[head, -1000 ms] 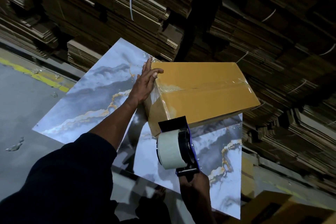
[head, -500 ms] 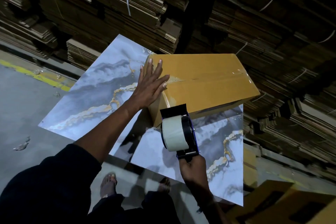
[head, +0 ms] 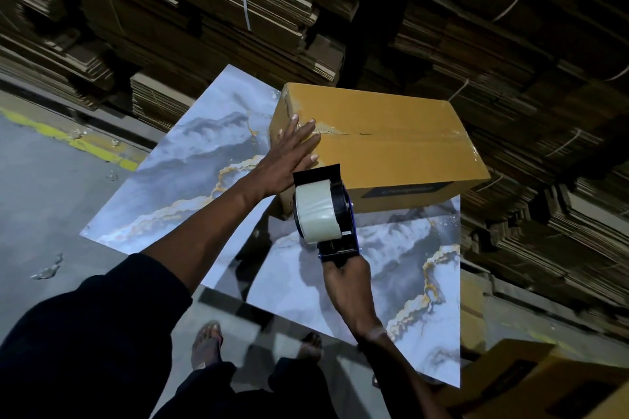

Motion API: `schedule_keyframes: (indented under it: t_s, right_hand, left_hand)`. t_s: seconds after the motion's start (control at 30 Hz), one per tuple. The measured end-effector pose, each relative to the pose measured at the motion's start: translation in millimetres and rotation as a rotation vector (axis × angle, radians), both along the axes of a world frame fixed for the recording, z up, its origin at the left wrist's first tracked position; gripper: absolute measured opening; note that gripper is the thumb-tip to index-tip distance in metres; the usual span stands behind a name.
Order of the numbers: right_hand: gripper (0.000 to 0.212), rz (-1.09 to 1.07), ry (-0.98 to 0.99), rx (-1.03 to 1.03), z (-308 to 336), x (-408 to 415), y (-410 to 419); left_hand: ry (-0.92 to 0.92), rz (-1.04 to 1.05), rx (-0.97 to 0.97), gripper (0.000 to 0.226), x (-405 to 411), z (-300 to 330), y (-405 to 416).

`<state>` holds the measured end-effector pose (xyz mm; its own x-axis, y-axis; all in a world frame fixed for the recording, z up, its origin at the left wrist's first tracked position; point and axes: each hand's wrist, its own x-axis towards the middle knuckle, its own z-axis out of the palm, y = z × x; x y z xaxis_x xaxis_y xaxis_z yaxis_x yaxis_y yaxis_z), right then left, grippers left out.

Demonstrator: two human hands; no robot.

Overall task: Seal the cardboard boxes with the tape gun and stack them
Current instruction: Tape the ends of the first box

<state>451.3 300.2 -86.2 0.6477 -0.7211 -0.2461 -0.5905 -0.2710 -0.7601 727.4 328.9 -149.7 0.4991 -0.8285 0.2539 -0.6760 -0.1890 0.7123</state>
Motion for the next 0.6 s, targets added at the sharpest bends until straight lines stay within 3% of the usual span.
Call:
schedule_keyframes:
  t_s: [0.23, 0.6]
  right_hand:
    - [0.04, -0.006, 0.015, -0.002, 4, 17, 0]
    - [0.044, 0.048, -0.024, -0.096, 5, 6, 0]
  left_hand:
    - [0.132, -0.008, -0.046, 0.056, 9, -1, -8]
    - [0.176, -0.049, -0.113, 0.049, 11, -2, -8]
